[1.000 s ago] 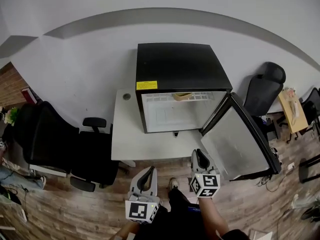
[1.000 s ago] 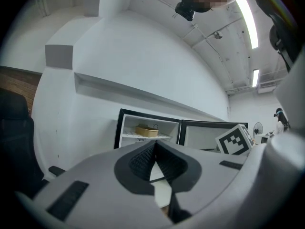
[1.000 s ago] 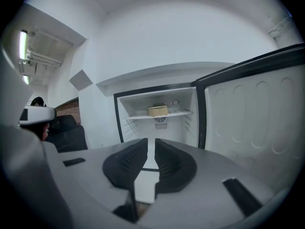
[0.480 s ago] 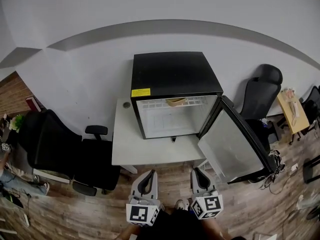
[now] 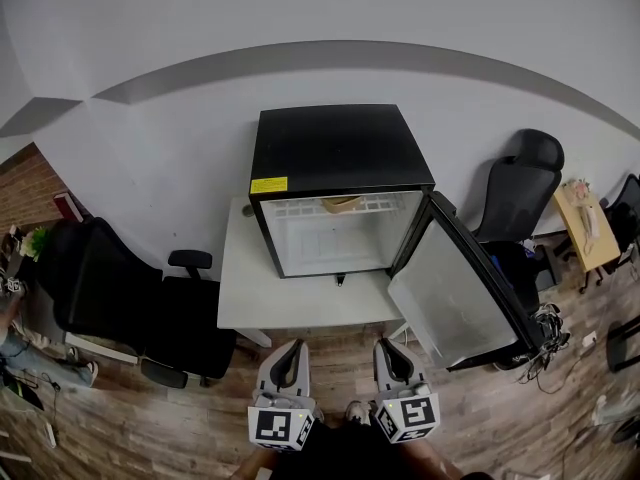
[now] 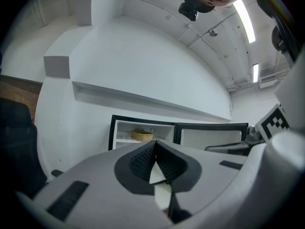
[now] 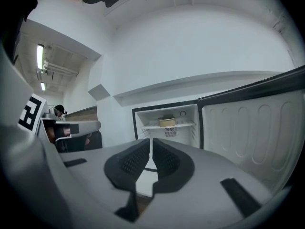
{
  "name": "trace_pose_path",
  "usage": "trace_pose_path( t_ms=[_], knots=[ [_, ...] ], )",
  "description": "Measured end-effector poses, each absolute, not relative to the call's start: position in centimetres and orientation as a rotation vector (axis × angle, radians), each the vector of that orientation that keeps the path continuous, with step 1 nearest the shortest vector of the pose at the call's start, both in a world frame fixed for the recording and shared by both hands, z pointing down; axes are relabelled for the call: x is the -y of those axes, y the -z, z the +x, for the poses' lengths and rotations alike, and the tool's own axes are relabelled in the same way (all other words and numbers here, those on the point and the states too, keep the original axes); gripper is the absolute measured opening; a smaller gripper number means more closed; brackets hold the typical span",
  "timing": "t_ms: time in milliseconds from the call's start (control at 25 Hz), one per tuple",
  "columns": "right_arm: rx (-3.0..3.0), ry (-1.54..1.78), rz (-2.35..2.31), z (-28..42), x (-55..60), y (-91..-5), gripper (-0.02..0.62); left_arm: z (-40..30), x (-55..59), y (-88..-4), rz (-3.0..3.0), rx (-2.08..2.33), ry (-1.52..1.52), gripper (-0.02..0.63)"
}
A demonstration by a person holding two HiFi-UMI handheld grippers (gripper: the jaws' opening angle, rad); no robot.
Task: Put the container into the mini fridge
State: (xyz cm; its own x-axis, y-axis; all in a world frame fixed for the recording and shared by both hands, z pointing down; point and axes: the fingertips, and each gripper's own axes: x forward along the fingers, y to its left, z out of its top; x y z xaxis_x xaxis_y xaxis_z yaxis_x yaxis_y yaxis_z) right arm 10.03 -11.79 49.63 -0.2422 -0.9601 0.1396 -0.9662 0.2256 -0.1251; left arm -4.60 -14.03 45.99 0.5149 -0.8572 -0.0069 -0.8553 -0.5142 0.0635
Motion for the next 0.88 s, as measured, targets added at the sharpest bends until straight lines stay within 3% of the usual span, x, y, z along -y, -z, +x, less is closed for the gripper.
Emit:
trace_pose_path(
  t_ms=[880],
  knots=[
    [2.485,-0.304,1.900,10.44,12.34,-49.15,0.031,-3.86,13.83,-45.72,2.696,1.530,0.065,0.008]
  ],
)
